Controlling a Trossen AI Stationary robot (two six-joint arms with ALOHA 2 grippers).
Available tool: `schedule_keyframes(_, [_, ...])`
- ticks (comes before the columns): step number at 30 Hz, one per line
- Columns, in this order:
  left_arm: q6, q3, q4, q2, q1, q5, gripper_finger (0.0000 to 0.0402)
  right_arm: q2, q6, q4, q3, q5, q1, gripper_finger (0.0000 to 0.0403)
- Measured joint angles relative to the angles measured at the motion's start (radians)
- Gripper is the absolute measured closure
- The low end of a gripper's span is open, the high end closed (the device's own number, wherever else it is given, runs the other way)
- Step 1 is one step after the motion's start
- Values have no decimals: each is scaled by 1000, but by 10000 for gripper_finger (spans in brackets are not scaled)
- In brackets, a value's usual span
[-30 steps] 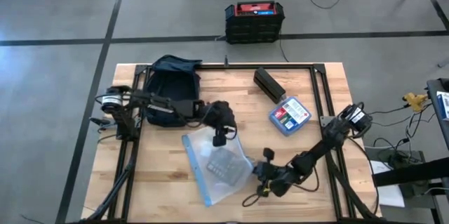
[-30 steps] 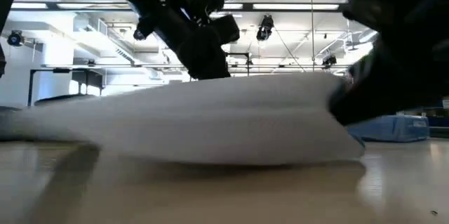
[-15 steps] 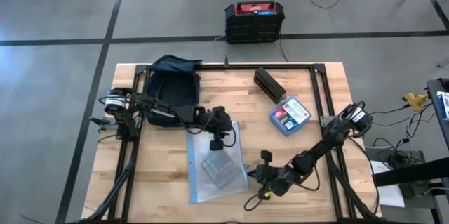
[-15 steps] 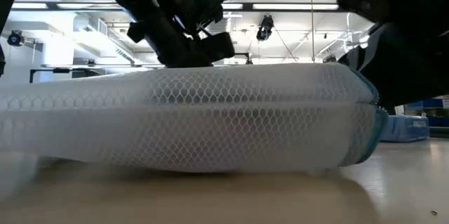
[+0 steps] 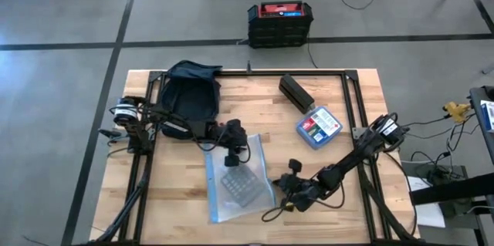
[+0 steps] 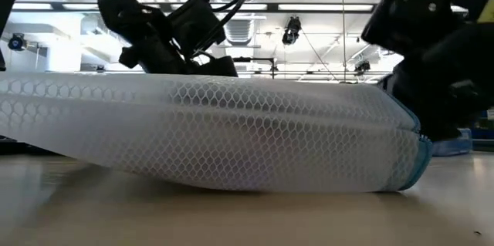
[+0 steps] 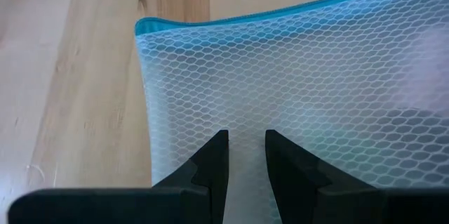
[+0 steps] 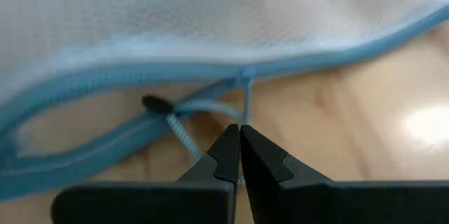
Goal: Unpack backpack
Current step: Close the blue zip bag
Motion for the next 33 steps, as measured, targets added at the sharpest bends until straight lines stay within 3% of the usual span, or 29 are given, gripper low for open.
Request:
schedule_keyframes(12, [-12, -52, 58, -3, 18, 6, 322, -27, 209, -139, 6, -311, 95, 403])
schedule_keyframes(16, [-14, -52, 55, -2, 19, 6, 322, -33, 306, -168, 6, -352, 146, 403])
schedule_keyframes(23, [-17, -52, 53, -2, 21, 5, 322, -41, 429, -168, 6, -519, 240, 403])
schedule_keyframes(26, [-17, -52, 54, -1, 23, 5, 322, -54, 434, -177, 3, -508, 265, 403])
schedule_keyframes(33, [-18, -55, 58, -19, 23, 0, 322, -131, 285, -231, -3, -338, 275, 403])
